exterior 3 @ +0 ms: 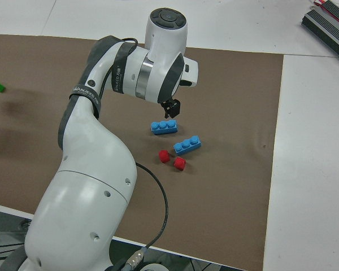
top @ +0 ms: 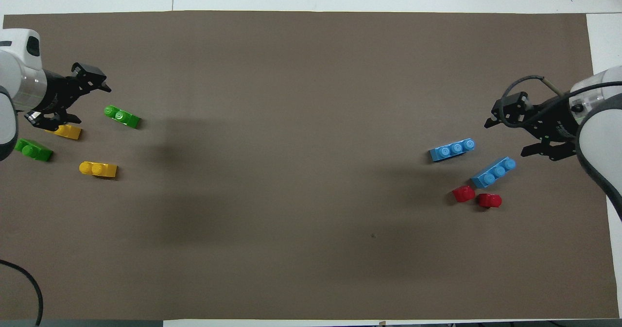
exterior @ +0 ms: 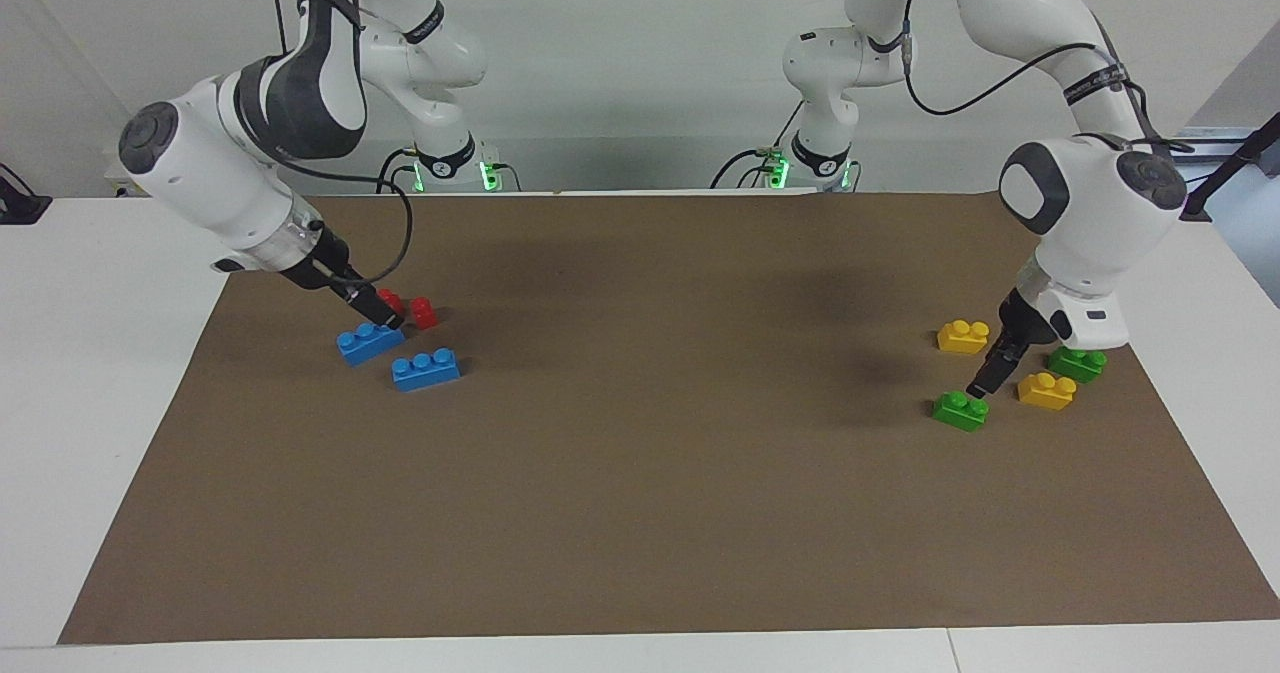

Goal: Remove green block with left arm and hold with right

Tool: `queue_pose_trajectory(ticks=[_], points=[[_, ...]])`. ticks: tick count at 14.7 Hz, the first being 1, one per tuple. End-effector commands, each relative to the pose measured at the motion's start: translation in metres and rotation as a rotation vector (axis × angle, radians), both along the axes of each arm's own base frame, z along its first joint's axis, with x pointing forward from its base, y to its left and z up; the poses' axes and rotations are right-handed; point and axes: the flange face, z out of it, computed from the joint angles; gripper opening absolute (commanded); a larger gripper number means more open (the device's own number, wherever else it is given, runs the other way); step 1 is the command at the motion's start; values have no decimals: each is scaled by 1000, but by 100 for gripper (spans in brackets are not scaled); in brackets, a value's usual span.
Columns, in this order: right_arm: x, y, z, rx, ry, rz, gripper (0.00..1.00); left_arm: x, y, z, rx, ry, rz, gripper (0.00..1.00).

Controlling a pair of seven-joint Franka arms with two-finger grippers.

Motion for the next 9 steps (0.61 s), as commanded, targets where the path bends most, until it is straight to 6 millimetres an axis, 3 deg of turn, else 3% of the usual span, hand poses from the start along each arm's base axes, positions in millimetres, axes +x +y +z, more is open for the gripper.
queue_pose_trajectory(ticks=[1, 3, 6, 9], points=[[-20, -3, 58, -114, -65, 297, 100, -21, 0, 61, 0, -4, -152, 100], [-33, 3, 97, -124, -94, 421, 100, -38, -2, 89, 10, -2, -313, 100], [-34, 4, 122, -169, -135, 457, 100, -63, -10, 114, 12, 28, -469, 100], [-30, 4, 108, -156, -90, 459, 100, -84, -21, 131, 96, 83, -659, 100]])
